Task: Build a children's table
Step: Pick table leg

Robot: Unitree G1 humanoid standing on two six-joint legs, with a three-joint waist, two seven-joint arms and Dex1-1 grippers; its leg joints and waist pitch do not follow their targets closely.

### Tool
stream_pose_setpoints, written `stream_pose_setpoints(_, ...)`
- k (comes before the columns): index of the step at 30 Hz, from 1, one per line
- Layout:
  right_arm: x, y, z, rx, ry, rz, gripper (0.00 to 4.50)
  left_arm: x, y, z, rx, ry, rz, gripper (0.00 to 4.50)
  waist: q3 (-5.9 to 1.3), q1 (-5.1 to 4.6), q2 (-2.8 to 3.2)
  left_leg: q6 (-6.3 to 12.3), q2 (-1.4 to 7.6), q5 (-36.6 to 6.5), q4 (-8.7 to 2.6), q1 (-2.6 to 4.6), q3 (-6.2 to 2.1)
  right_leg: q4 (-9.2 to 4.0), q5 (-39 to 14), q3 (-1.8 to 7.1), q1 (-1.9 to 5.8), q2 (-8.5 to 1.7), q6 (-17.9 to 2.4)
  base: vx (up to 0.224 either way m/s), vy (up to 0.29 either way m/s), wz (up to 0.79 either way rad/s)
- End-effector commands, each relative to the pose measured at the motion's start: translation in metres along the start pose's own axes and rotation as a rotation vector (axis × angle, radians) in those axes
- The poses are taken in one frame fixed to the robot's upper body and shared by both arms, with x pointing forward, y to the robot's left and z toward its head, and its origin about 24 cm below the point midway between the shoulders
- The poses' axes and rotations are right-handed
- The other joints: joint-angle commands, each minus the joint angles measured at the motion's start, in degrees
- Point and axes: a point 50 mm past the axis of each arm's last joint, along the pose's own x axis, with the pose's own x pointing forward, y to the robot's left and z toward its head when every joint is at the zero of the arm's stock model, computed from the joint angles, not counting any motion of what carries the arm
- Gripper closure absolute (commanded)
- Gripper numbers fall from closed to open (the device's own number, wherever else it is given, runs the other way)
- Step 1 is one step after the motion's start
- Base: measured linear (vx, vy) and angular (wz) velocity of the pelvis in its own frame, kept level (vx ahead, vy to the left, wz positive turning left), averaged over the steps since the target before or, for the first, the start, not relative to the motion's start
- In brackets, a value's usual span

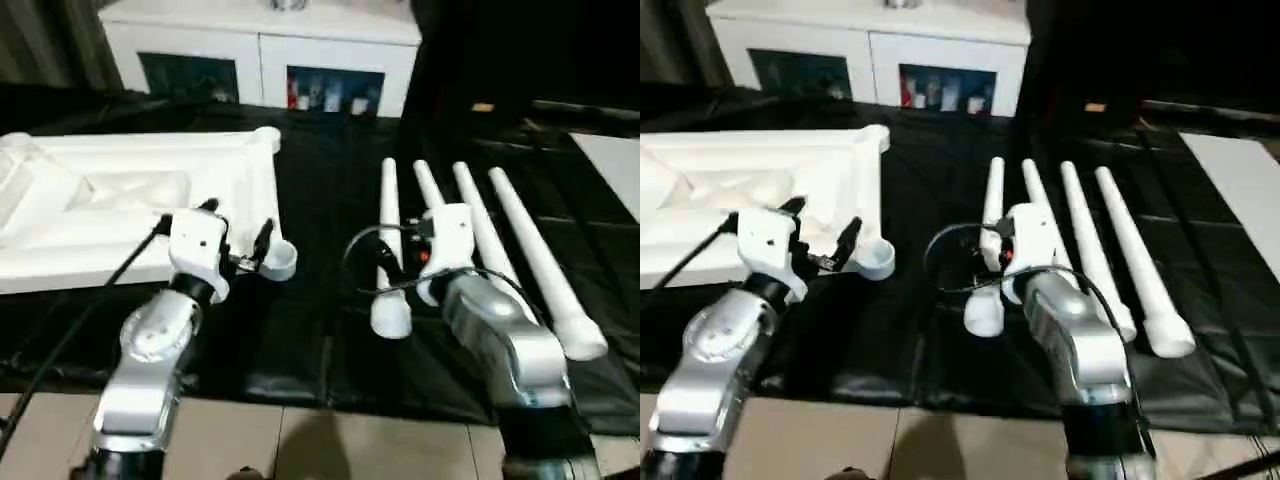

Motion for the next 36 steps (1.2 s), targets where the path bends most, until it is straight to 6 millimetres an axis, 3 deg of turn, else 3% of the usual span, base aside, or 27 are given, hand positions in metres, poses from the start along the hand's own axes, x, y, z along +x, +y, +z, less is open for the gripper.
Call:
stream_pose_setpoints(1, 0.005, -0.004, 0.008, 0.005, 0.009, -0.01, 0.0, 0.002, -0.004, 0.003, -0.015, 0.02, -0.103, 0.02, -2.51, -0.06, -0.17, -2.98, 4.53, -17.88, -6.17, 1.14, -1.32, -5.08, -16.53, 2.2, 0.47, -4.33, -10.38, -0.062, -0.034, -0.01)
stream_pose_setpoints(2, 0.008, -0.004, 0.013, -0.008, 0.012, -0.016, 0.0, 0.001, -0.005, 0.004, -0.01, 0.033, -0.152, 0.02, -2.56, 0.01, -0.24, -2.85, 4.61, -17.13, -6.21, 1.26, -0.95, -5.15, -16.56, 2.25, 0.13, -4.25, -10.16, -0.062, -0.034, -0.01)
stream_pose_setpoints(3, 0.013, -0.005, 0.019, -0.02, 0.029, -0.03, 0.0, -0.002, -0.008, 0.007, -0.005, 0.054, -0.239, 0.02, -2.89, 0.02, -0.57, -2.59, 4.59, -14.46, -6.16, 0.96, -0.73, -4.78, -15.14, 2.14, 0.25, -4.21, -10.33, -0.051, -0.037, -0.03)
stream_pose_setpoints(4, 0.016, -0.005, 0.02, -0.032, 0.07, -0.047, 0.0, -0.003, -0.01, 0.009, -0.004, 0.062, -0.284, 0.02, -3.32, -0.09, -0.37, -2.5, 4.53, -10.55, -6.12, 0.33, -0.57, -4.04, -11.64, 1.83, 0.53, -3.94, -10.61, 0.0, 0.0, 0.0)
stream_pose_setpoints(5, 0.017, -0.006, 0.019, -0.039, 0.101, -0.057, 0.0, -0.004, -0.011, 0.011, -0.004, 0.067, -0.311, 0.02, -3.24, -0.02, -0.09, -2.6, 4.61, -10.18, -6.25, 0.21, -0.39, -3.97, -10.4, 1.67, 0.34, -3.75, -10.66, 0.0, 0.0, 0.0)
stream_pose_setpoints(6, 0.018, -0.006, 0.019, -0.046, 0.119, -0.062, 0.0, -0.005, -0.013, 0.013, -0.008, 0.069, -0.334, 0.02, -2.96, 0.04, -0.62, -3.0, 4.66, -12.34, -6.27, 0.4, 0.17, -4.15, -9.76, 1.71, -0.41, -3.35, -10.41, 0.0, 0.0, 0.0)
stream_pose_setpoints(7, 0.019, -0.006, 0.019, -0.034, 0.15, -0.045, 0.0, -0.007, -0.016, 0.016, -0.003, 0.069, -0.377, 0.02, -2.93, 0.06, -0.95, -3.0, 4.71, -13.36, -6.19, 0.73, 0.35, -4.16, -9.99, 1.86, -0.68, -3.35, -10.48, 0.0, 0.0, 0.0)
stream_pose_setpoints(9, 0.021, -0.005, 0.019, -0.021, 0.166, -0.028, 0.0, -0.008, -0.017, 0.019, 0.001, 0.068, -0.405, 0.02, -3.21, 0.39, -0.78, -2.35, 4.81, -11.18, -6.09, 0.55, 0.65, -3.91, -6.88, 1.97, -0.52, -3.53, -11.03, 0.0, 0.0, 0.0)
stream_pose_setpoints(10, 0.024, -0.004, 0.013, 0.017, 0.253, -0.004, 0.0, -0.01, -0.021, 0.023, 0.005, 0.07, -0.461, 0.02, -3.16, 0.23, -1.59, -1.83, 4.78, -9.84, -6.01, 0.39, 0.81, -3.73, -5.15, 1.93, -0.36, -3.34, -11.28, 0.0, 0.0, 0.0)
stream_pose_setpoints(12, 0.026, -0.003, 0.008, 0.023, 0.319, 0.0, 0.0, -0.012, -0.024, 0.027, 0.009, 0.074, -0.501, 0.02, -3.15, 0.35, -1.31, -1.41, 4.78, -7.64, -5.92, 0.36, 1.08, -3.59, -3.45, 1.89, -0.44, -3.33, -11.75, 0.0, 0.0, 0.0)
stream_pose_setpoints(13, 0.027, -0.003, 0.005, 0.031, 0.342, 0.003, 0.0, -0.012, -0.026, 0.028, 0.012, 0.075, -0.512, 0.02, -3.13, 0.17, -1.74, -1.3, 4.79, -7.32, -5.87, 0.34, 1.18, -3.51, -3.09, 1.89, -0.4, -3.25, -11.97, 0.0, 0.0, 0.0)
stream_pose_setpoints(14, 0.027, -0.002, 0.002, 0.037, 0.372, 0.002, 0.0, -0.013, -0.027, 0.03, 0.017, 0.08, -0.524, 0.02, -3.24, 0.3, -1.5, -1.14, 4.82, -5.73, -5.73, 0.42, 1.36, -3.29, -1.86, 1.86, -0.35, -3.27, -12.39, 0.0, 0.0, 0.0)
stream_pose_setpoints(16, 0.028, 0.0, -0.002, 0.059, 0.412, 0.0, 0.0, -0.015, -0.031, 0.031, 0.02, 0.09, -0.551, 0.02, -3.08, 0.29, -1.85, -0.97, 4.9, -5.21, -5.77, 0.37, 1.52, -3.37, -1.36, 1.87, -0.35, -3.21, -12.41, 0.0, 0.0, 0.0)
stream_pose_setpoints(18, 0.028, 0.002, -0.004, 0.078, 0.426, 0.004, 0.0, -0.017, -0.034, 0.031, 0.019, 0.099, -0.572, 0.02, -3.06, 0.33, -1.77, -1.39, 5.05, -5.23, -5.85, 0.58, 1.72, -3.35, -1.58, 1.86, -0.45, -3.2, -12.33, 0.0, 0.0, 0.0)
stream_pose_setpoints(19, 0.028, 0.004, -0.005, 0.103, 0.441, 0.018, 0.29, -0.02, -0.037, 0.032, 0.016, 0.115, -0.609, 0.0, -3.12, 0.31, -1.79, -1.6, 5.08, -5.03, -5.82, 0.6, 1.79, -3.21, -1.23, 1.89, -0.39, -3.18, -12.27, 0.0, 0.0, 0.0)
stream_pose_setpoints(22, 0.029, 0.005, -0.005, 0.125, 0.451, 0.03, 0.42, -0.024, -0.04, 0.033, 0.02, 0.127, -0.646, 0.0, -3.0, 0.48, -1.9, -2.13, 5.18, -4.29, -5.83, 0.74, 2.16, -3.06, 0.06, 1.85, -0.57, -3.01, -11.96, 0.0, 0.0, 0.0)
stream_pose_setpoints(30, 0.028, 0.001, -0.004, 0.168, 0.466, 0.029, 1.11, -0.025, -0.041, 0.035, 0.034, 0.148, -0.657, 0.0, -2.79, 0.67, -1.81, -4.09, 5.18, -6.63, -6.02, 0.86, 2.33, -3.45, -3.27, 2.03, -0.78, -3.07, -10.6, 0.0, 0.0, 0.0)
stream_pose_setpoints(36, 0.028, 0.002, -0.007, 0.172, 0.488, 0.037, 1.72, -0.025, -0.043, 0.036, 0.034, 0.156, -0.668, 0.0, -2.92, 0.76, -1.75, -4.08, 5.15, -5.53, -5.98, 0.76, 2.32, -3.28, -1.23, 1.99, -0.64, -3.03, -10.71, 0.0, 0.0, 0.0)
